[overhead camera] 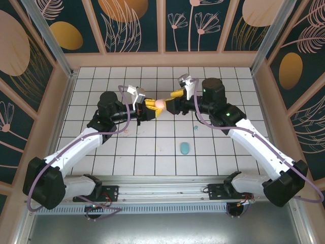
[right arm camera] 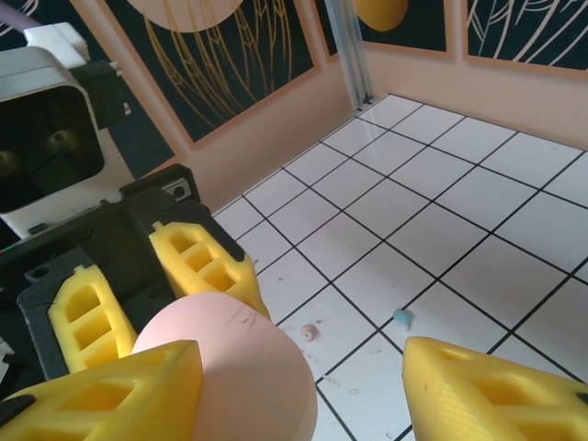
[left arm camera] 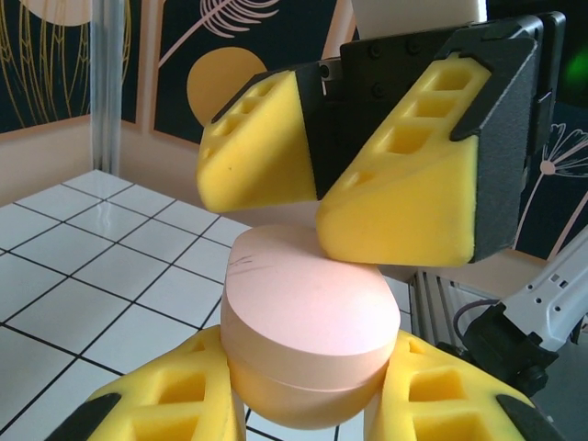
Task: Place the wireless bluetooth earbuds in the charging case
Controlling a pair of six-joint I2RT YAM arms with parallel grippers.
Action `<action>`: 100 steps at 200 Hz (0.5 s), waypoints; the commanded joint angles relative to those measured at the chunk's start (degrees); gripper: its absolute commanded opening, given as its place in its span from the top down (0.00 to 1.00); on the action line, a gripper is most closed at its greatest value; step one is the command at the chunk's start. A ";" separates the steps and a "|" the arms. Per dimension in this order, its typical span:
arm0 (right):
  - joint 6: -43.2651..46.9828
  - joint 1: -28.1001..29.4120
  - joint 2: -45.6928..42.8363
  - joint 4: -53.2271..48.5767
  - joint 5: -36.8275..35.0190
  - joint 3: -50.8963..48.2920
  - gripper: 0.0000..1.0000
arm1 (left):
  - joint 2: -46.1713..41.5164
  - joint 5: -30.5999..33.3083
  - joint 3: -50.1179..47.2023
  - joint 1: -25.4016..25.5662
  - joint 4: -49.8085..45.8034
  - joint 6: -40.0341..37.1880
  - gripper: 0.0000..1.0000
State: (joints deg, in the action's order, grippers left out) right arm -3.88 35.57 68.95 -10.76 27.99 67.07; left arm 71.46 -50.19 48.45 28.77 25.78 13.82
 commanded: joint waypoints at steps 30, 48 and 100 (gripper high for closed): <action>2.55 0.02 -6.53 4.04 6.47 -5.12 0.34 | 0.00 -1.37 2.01 0.14 0.70 0.41 0.95; 3.29 0.02 -6.65 4.19 7.08 -5.54 0.34 | -0.09 -1.44 2.08 0.10 0.77 0.58 0.95; 4.82 0.01 -2.41 2.35 7.15 -3.38 0.35 | -0.51 -1.93 2.25 0.12 0.24 0.76 0.95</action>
State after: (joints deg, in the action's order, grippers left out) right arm -1.04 35.57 64.73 -9.26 33.19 62.26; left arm 71.46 -50.61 48.77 28.82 25.45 13.82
